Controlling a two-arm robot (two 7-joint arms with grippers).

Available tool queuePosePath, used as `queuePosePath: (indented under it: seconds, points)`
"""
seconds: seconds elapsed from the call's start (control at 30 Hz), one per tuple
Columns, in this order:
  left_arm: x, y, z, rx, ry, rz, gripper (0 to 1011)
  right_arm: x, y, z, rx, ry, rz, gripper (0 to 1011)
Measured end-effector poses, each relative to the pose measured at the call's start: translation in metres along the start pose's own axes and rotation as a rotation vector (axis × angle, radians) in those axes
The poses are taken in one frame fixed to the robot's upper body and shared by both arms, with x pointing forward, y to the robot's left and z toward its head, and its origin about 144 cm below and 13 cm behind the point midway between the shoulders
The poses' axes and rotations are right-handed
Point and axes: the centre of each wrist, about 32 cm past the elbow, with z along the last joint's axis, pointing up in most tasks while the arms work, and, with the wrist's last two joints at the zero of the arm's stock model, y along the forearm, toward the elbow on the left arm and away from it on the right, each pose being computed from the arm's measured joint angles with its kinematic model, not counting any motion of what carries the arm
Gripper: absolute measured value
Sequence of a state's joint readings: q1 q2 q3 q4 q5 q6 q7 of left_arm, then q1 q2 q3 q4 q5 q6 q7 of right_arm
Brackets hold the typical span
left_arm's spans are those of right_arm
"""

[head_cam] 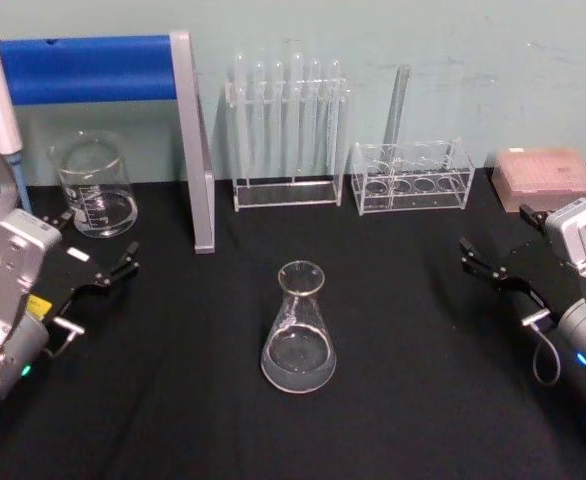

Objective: Grasp the erlenmeyer flask with one hand, shake it three times, then place it back.

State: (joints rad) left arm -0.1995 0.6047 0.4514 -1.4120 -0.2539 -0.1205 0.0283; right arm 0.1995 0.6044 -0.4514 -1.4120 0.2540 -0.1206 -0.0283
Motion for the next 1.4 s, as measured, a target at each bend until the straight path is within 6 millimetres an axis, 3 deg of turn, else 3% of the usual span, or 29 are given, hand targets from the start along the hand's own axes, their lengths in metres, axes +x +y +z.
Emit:
queuePosePath:
  seconds: [0.83,1.4]
  points:
    - [0.000,0.000,0.000,0.000,0.000,0.000,1001,0.004,-0.001,0.001,0.001,0.020,0.012,1000]
    - [0.000,0.000,0.000,0.000,0.000,0.000,1001,0.024,-0.032,0.013,0.089,0.146,0.313,1000]
